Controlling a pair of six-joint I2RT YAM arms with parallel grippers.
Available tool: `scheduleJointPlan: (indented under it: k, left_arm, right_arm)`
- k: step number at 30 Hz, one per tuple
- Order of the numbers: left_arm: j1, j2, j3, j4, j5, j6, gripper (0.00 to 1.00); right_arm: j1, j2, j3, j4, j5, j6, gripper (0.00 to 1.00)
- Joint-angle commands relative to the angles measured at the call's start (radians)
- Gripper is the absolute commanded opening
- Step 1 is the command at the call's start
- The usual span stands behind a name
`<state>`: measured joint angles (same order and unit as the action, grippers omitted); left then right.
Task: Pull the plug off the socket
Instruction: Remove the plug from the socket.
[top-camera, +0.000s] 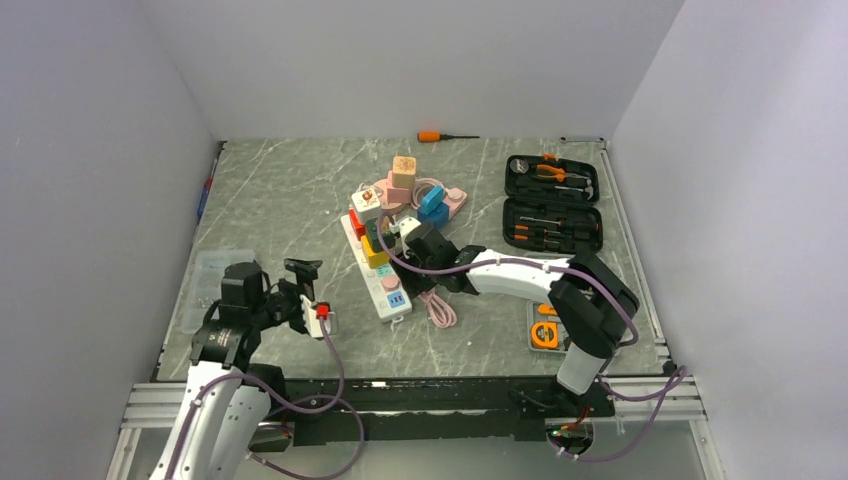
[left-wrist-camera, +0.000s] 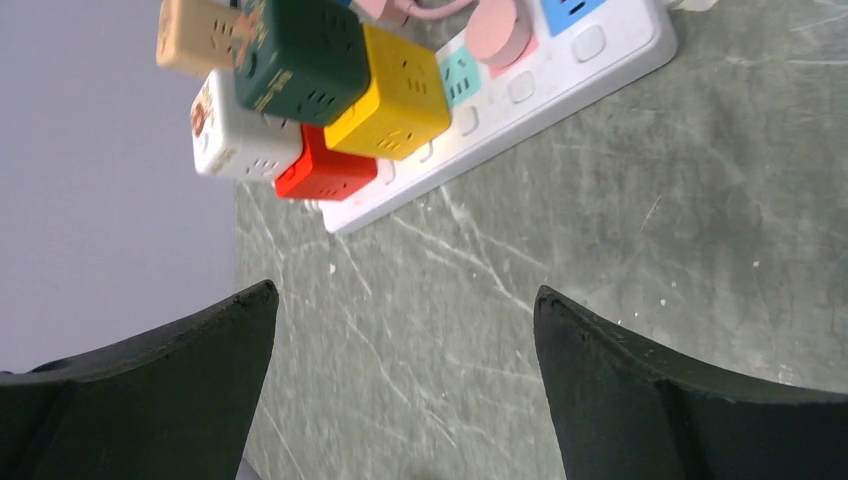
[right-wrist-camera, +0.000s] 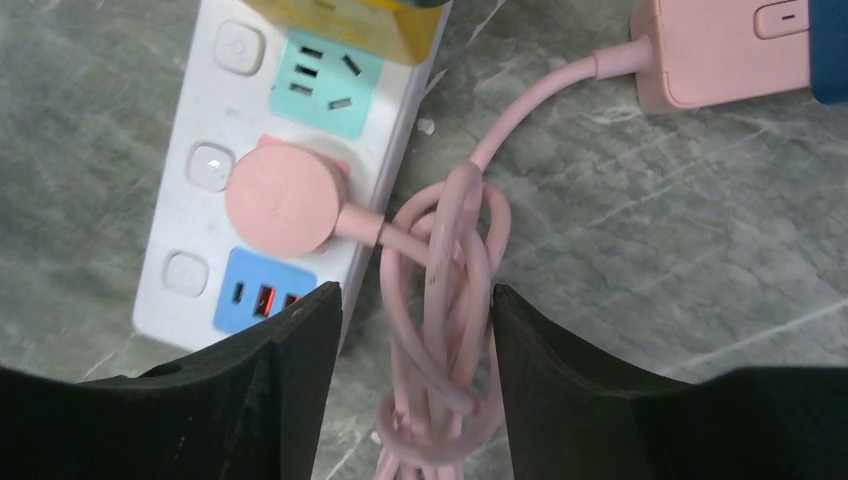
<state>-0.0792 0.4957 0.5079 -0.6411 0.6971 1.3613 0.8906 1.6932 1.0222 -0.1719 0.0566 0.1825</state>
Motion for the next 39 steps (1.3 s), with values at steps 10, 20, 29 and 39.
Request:
scheduleJointPlan:
  k: [10,20,29,39]
  left_arm:
    - [-0.288,0.038,-0.154,0.256,-0.105,0.069,0.99]
    - [-0.306,-0.019,-0.31,0.378,-0.079,0.196,0.99]
    - [-0.307,-0.022,-0.434,0.607,-0.034,0.236,1.0]
    - [-0.307,0.033,-0.477,0.782,-0.001,0.194,0.99]
  right_arm:
    - [-0.01,0.114,0.039,0.189,-0.17,0.06,0.0]
    - [-0.023,-0.008,0.038,0.238,-0.293,0.128,0.0]
    - [-0.045,-0.06,0.025,0.318,-0.438,0.205,0.0]
    - [-0.076,-0.066,0.013,0.402,-0.535,0.275,0.0]
